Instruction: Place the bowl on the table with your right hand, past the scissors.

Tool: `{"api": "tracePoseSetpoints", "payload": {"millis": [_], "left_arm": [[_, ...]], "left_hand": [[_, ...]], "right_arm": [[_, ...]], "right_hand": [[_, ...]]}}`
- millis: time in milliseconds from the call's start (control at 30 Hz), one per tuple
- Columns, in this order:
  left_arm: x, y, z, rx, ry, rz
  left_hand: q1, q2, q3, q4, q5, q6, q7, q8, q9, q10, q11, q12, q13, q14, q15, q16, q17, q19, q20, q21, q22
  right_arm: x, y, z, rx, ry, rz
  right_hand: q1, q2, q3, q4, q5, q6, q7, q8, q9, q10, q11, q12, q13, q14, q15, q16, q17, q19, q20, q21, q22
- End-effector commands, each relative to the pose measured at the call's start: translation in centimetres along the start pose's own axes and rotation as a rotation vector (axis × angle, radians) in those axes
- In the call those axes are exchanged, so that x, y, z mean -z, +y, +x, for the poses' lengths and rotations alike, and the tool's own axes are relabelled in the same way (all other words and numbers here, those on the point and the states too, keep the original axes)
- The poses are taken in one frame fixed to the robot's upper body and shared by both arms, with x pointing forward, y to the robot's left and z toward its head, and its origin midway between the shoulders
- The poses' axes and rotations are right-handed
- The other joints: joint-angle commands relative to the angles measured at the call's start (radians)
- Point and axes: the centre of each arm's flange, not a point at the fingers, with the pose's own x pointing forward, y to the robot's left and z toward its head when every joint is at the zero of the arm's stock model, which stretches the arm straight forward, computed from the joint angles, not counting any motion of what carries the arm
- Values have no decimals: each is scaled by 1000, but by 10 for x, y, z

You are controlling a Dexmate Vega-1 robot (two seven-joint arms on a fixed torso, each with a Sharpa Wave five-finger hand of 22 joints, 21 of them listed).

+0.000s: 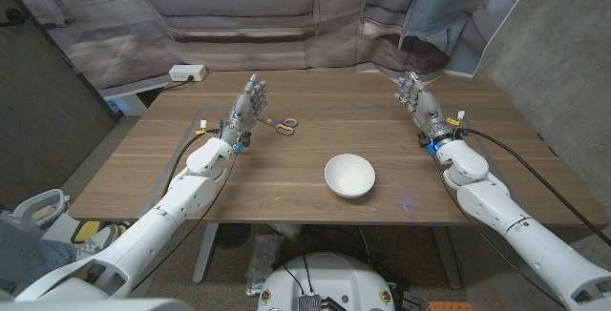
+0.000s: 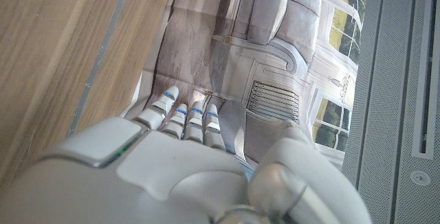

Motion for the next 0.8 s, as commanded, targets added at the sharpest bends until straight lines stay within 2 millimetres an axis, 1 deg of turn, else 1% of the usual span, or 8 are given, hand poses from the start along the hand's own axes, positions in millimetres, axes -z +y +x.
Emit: {"api": "tracePoseSetpoints", "payload": {"millis": [33,400,567,800], "left_arm": [[-1,-4,1,13,4,6],[-2,-8,3,12,-10,7],[-5,-10,4,41,17,19],[-6,-10,9,74,30,-5]], "left_hand": [[11,3,1,-5,3,8,2,9,2,5,3,4,3,6,0,5,3,3,-21,2,5],[14,5,-1,-6,3,15,-1,8,2,13,1,4,3,13,-2,4,3,3,-20,0,6],[15,6,-1,-7,2,15,0,6,2,12,3,2,3,14,-2,3,3,4,-21,0,6],[18,8,-2,-7,2,9,-1,2,2,11,3,-1,3,8,0,-1,3,0,-22,-3,6]], "right_arm": [[-9,1,-9,-23,-32,-20],[-16,-3,-18,-21,-54,-27],[-19,-5,-22,-21,-67,-30],[-21,-6,-23,-29,-80,-31]], "right_hand": [[5,1,2,-3,-4,9,0,-3,4,11,1,1,6,12,3,-3,4,13,-25,-3,3],[6,3,1,-5,-6,14,-1,-3,4,15,5,1,6,17,3,-3,4,18,-26,-5,3],[6,3,1,-5,-7,15,0,-3,4,17,4,1,6,18,3,-3,4,20,-26,-6,3],[7,3,0,-6,-8,17,-1,-3,4,19,2,1,6,21,1,-2,4,21,-27,-7,3]]}}
